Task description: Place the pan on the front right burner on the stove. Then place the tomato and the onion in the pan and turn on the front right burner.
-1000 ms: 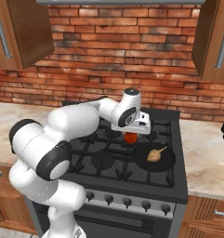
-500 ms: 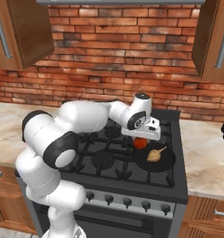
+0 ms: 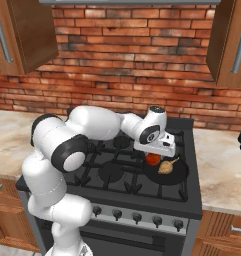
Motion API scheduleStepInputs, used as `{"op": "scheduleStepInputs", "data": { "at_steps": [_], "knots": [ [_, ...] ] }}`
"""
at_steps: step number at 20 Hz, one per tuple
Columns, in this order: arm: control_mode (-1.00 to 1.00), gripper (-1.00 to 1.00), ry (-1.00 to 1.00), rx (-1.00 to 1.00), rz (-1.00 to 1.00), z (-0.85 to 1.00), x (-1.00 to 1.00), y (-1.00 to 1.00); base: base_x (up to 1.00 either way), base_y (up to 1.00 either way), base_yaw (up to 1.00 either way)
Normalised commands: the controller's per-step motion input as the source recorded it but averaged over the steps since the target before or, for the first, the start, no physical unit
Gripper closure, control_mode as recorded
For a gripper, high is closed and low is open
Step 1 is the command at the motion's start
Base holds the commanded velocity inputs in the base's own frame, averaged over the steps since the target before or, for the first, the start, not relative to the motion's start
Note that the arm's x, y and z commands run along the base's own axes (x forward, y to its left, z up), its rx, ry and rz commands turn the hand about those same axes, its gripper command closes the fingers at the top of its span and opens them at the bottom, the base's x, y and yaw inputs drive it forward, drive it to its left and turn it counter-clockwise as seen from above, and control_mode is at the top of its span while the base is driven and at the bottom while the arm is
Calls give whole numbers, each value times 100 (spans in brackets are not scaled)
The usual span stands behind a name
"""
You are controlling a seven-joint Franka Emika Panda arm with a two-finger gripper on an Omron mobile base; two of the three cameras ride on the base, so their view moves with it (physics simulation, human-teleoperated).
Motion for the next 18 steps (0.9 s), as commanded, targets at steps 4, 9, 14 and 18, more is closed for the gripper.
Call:
{"op": "scheduleStepInputs", "data": {
  "at_steps": [4, 9, 14, 18],
  "knots": [
    [-100, 100, 2, 0, -3, -24, 0, 0, 0, 0, 0],
    [-100, -100, 1, 0, -3, -18, 0, 0, 0, 0, 0],
    [-100, -100, 0, 0, -2, -5, -2, 0, 0, 0, 0],
    [-100, -100, 0, 0, -1, 0, -9, 0, 0, 0, 0]
  ]
}}
